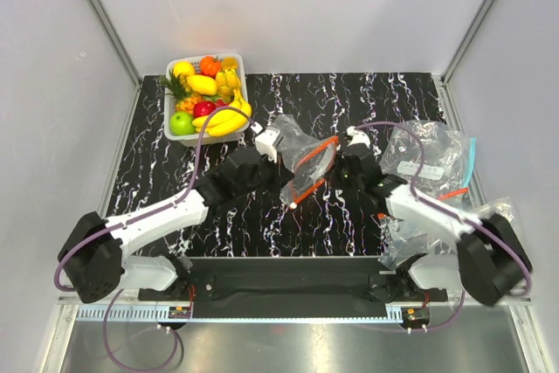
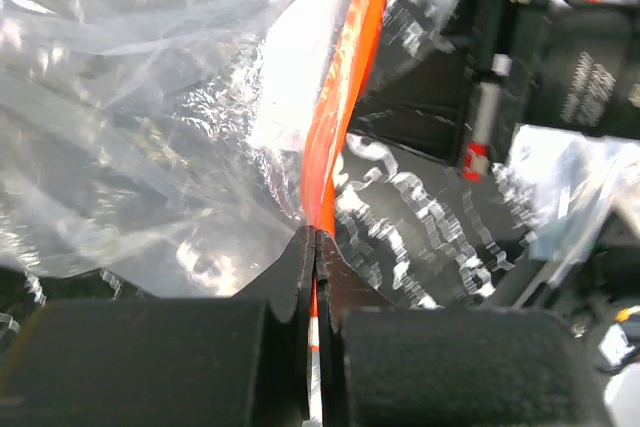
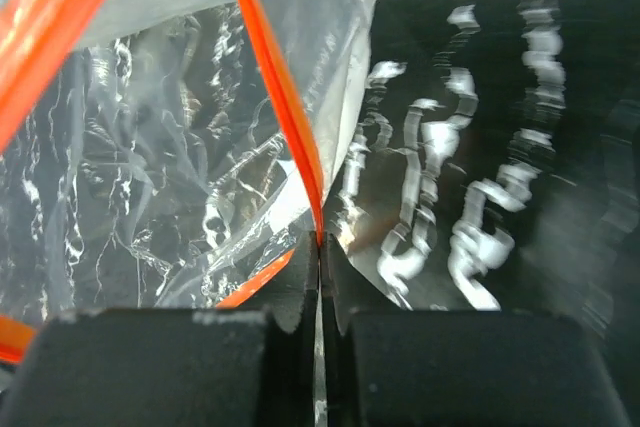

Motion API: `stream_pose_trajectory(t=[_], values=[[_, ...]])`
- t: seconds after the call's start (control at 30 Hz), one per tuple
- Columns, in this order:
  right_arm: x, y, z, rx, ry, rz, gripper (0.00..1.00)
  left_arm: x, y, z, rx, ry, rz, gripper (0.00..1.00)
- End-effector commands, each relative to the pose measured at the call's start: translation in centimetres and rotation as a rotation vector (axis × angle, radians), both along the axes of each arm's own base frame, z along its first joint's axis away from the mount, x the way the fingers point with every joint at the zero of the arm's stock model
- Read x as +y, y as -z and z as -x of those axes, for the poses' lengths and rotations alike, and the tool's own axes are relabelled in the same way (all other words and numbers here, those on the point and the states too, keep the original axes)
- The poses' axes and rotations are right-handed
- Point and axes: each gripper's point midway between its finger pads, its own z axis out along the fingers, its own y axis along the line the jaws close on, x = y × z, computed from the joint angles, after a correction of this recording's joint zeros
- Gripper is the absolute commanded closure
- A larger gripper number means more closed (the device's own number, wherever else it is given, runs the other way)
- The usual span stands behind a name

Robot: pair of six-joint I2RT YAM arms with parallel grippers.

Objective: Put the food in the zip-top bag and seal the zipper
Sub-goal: Open the zipper of the food storage bag at the center of the board.

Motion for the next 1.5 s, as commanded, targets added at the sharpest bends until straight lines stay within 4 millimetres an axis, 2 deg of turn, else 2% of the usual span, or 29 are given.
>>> stream_pose_trajectory(t=[0.0,0.03,0.07,0.1,0.13,0.17,0.2,0.23,0.27,0.3,0.33,0.37,0.43,0.5,0.53,0.6,0.63,0.73,0.77,0.83,0.87,0.9,0.97,1.0,1.07,1.1,1.17,1.27,1.47], values=[[-4.6,-5.1,0.8,-0.058,0.148,0.117,1.0,-1.5,-6.0,-1.0,-0.064,-0.021,0.073,1.0],[-5.1,-6.6,1.1,-0.08,0.155,0.12,1.0,-2.3,-7.4,-0.9,-0.064,-0.003,0.1,1.0],[-6.3,-7.6,2.4,-0.064,0.155,0.155,1.0,-3.3,-7.3,-0.6,-0.026,0.012,0.123,1.0],[-7.4,-8.7,2.8,-0.07,0.17,0.196,1.0,-4.0,-7.9,-0.3,-0.009,0.032,0.158,0.99],[-7.8,-11.9,2.5,-0.103,0.188,0.195,1.0,-5.1,-7.8,0.6,0.032,0.09,0.193,0.98],[-9.7,-11.7,3.9,-0.044,0.202,0.296,1.0,-6.2,-8.9,0.9,0.06,0.109,0.277,0.98],[-10.2,-14.7,3.8,-0.07,0.224,0.295,1.0,-6.9,-9.3,1.3,0.085,0.132,0.317,0.97],[-10.9,-15.2,4.2,-0.053,0.235,0.333,1.0,-7.9,-8.4,2.0,0.14,0.179,0.34,0.97],[-12.2,-14.8,5.2,0.0,0.239,0.412,1.0,-8.9,-9.5,2.3,0.164,0.202,0.419,0.97],[-12.4,-16.4,5.2,-0.011,0.249,0.412,1.0,-9.4,-9.3,2.9,0.198,0.239,0.443,0.97],[-12.8,-16.6,5.4,0.001,0.25,0.434,1.0,-10.1,-8.1,2.8,0.235,0.244,0.447,0.97],[-13.4,-16.1,6.1,0.047,0.248,0.479,1.0,-10.7,-8.5,2.9,0.255,0.253,0.489,0.97],[-13.4,-16.4,6.3,0.075,0.234,0.498,0.97,-11.3,-6.5,3.0,0.304,0.263,0.487,0.93],[-13.0,-14.9,6.6,0.159,0.204,0.54,0.95,-11.5,-4.9,2.5,0.318,0.238,0.459,0.93],[-12.9,-14.4,6.6,0.183,0.194,0.553,0.96,-11.5,-3.5,2.4,0.335,0.223,0.433,0.91],[-12.3,-12.5,6.2,0.225,0.174,0.579,0.96,-11.2,-1.9,2.1,0.337,0.202,0.393,0.86],[-12.1,-11.8,6.0,0.243,0.163,0.592,0.96,-11.0,-1.5,2.1,0.334,0.192,0.377,0.79],[-11.4,-10.7,5.4,0.245,0.156,0.592,0.96,-10.1,-0.1,1.8,0.321,0.155,0.308,0.68],[-11.0,-10.5,5.0,0.241,0.153,0.585,0.96,-9.8,0.4,1.8,0.318,0.147,0.277,0.58],[-10.6,-10.2,4.6,0.236,0.147,0.581,0.96,-9.2,0.3,1.6,0.296,0.129,0.259,0.48],[-10.3,-10.0,4.1,0.234,0.143,0.585,0.96,-8.7,0.7,1.7,0.29,0.119,0.222,0.4],[-10.1,-10.1,3.8,0.227,0.14,0.583,0.96,-7.9,-0.2,1.2,0.252,0.084,0.22,0.36],[-9.6,-10.4,3.3,0.221,0.133,0.585,0.96,-6.9,-0.6,1.0,0.205,0.064,0.187,0.25],[-9.4,-10.5,3.2,0.219,0.123,0.593,0.96,-6.5,-1.8,0.8,0.164,0.049,0.194,0.23],[-9.2,-11.0,2.9,0.211,0.124,0.597,0.96,-6.1,-2.3,1.0,0.118,0.05,0.153,0.19],[-9.1,-11.1,2.9,0.21,0.123,0.599,0.96,-6.3,-3.5,0.6,0.078,0.035,0.151,0.17],[-8.6,-11.5,2.9,0.201,0.112,0.593,0.96,-6.9,-4.7,0.9,0.026,0.049,0.127,0.17],[-8.2,-12.0,2.9,0.191,0.103,0.585,0.96,-8.2,-5.2,1.7,0.003,0.087,0.105,0.17],[-7.4,-12.6,3.1,0.181,0.084,0.559,0.97,-10.6,-5.8,0.5,-0.039,0.058,0.086,0.2]])
